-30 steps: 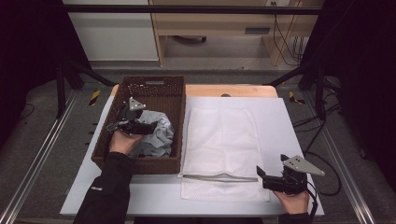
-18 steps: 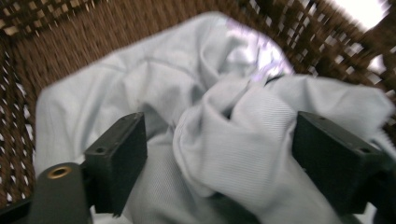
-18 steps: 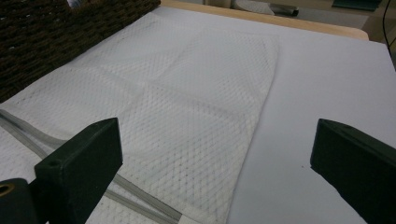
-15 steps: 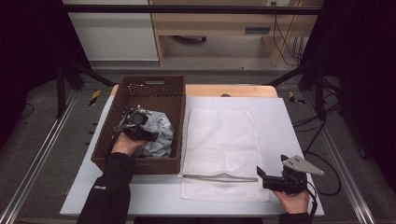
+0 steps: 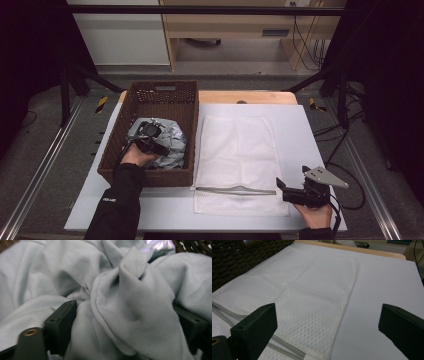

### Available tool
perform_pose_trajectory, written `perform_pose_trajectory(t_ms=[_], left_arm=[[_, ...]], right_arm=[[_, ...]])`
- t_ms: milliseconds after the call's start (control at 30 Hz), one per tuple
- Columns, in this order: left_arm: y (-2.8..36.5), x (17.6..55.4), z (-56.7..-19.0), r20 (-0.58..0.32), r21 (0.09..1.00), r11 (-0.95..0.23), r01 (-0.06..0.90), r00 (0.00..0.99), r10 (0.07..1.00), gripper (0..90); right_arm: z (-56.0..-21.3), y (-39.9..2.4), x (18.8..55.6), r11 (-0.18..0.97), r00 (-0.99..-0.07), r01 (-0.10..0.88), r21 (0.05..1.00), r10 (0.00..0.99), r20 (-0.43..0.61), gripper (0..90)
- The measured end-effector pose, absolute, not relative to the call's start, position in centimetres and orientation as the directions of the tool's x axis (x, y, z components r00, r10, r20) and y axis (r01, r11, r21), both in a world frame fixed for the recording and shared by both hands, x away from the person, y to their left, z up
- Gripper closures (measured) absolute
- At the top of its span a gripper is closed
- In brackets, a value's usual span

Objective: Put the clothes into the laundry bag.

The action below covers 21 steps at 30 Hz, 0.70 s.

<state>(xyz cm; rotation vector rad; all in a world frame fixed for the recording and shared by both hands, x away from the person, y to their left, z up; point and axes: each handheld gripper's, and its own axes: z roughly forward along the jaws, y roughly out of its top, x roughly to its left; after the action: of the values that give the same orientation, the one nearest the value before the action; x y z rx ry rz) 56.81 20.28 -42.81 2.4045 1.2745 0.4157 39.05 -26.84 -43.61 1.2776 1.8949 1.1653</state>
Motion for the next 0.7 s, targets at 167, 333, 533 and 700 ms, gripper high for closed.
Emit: perform_pose_trajectory(t_ms=[167,333,533,700], left_arm=[[20.41,57.04,-43.08,0.024,0.429,-0.481,0.764,0.523,0.852,26.6],[20.56,57.35,-43.05,-0.055,0.367,-0.437,0.821,0.488,0.871,40.4],[20.28,57.23,-42.91,-0.057,0.358,-0.466,0.809,0.517,0.854,60.2],[20.29,57.11,-42.52,-0.037,0.367,-0.482,0.795,0.531,0.847,71.2]], right_arm=[[-43.78,-26.63,39.18,0.17,-0.384,0.437,0.883,0.923,0.012,2.8],[-43.86,-26.55,39.21,0.173,-0.386,0.446,0.878,0.922,0.014,2.9],[-43.98,-26.67,39.3,0.173,-0.385,0.45,0.876,0.923,0.016,3.5],[-44.06,-26.66,39.35,0.175,-0.394,0.46,0.871,0.919,0.023,4.3]])
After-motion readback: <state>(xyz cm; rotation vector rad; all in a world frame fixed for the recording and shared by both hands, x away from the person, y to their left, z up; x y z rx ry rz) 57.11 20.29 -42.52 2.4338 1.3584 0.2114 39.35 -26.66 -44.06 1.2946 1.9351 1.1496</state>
